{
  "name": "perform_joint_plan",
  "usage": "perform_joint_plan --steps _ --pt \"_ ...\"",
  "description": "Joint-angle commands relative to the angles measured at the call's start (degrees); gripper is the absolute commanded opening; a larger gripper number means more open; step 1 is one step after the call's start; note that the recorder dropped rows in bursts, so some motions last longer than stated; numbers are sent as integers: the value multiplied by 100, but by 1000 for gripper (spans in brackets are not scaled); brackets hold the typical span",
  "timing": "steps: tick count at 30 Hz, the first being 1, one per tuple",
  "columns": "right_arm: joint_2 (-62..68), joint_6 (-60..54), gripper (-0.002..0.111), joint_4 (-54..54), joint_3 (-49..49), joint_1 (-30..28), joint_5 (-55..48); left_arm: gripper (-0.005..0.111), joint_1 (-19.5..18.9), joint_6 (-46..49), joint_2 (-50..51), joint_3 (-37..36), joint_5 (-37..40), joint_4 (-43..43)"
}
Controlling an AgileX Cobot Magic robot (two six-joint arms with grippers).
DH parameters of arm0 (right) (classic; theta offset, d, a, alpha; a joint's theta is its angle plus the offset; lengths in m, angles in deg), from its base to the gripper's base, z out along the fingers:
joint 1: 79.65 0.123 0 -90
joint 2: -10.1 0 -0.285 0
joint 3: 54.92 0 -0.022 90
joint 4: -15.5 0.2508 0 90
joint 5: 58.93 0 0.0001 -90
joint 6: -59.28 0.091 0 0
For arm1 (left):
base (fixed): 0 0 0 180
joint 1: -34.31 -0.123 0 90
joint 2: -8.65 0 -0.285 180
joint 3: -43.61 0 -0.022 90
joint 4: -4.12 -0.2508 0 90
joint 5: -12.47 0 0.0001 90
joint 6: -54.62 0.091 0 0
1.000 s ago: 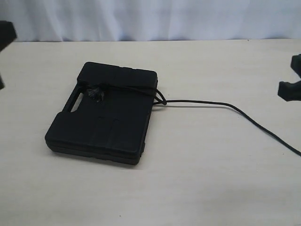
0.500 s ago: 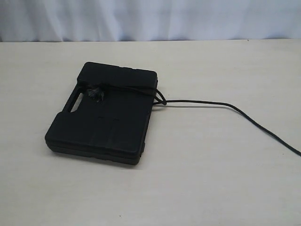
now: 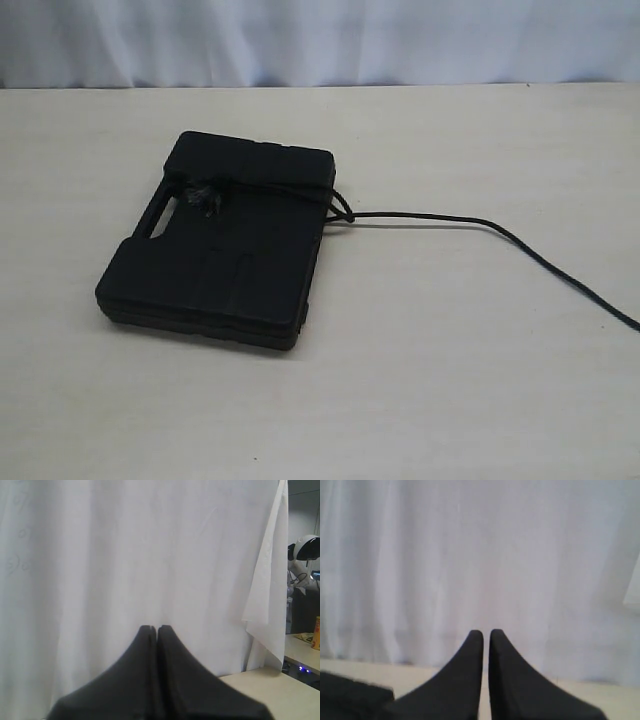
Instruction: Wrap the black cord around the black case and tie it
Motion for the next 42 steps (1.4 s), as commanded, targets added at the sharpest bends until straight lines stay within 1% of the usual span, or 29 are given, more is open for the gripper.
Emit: perform_joint_plan --steps 1,2,3,7,12,16,22,42 --pt "-30 -135 4 99 74 -140 -1165 0 38 26 -37 -30 -57 -13" --pt "-30 -149 4 99 74 -186 -1572 0 38 26 -37 -30 -47 -13" --pt "-30 -176 4 84 74 -225 -1713 0 38 26 -37 -30 -35 -13" --pt "-30 -176 4 83 74 -347 -1954 0 38 26 -37 -30 -47 -13" --pt "-30 -176 4 83 74 -350 -2199 0 38 26 -37 -30 -58 -22" --pt "-30 -176 4 83 74 -350 -2646 0 38 26 -37 -30 -58 -22" --pt "-30 -176 4 83 74 -527 -2690 0 38 26 -37 -30 -58 -22" --pt "-30 -176 4 61 74 -527 -2731 0 38 26 -37 -30 -32 24"
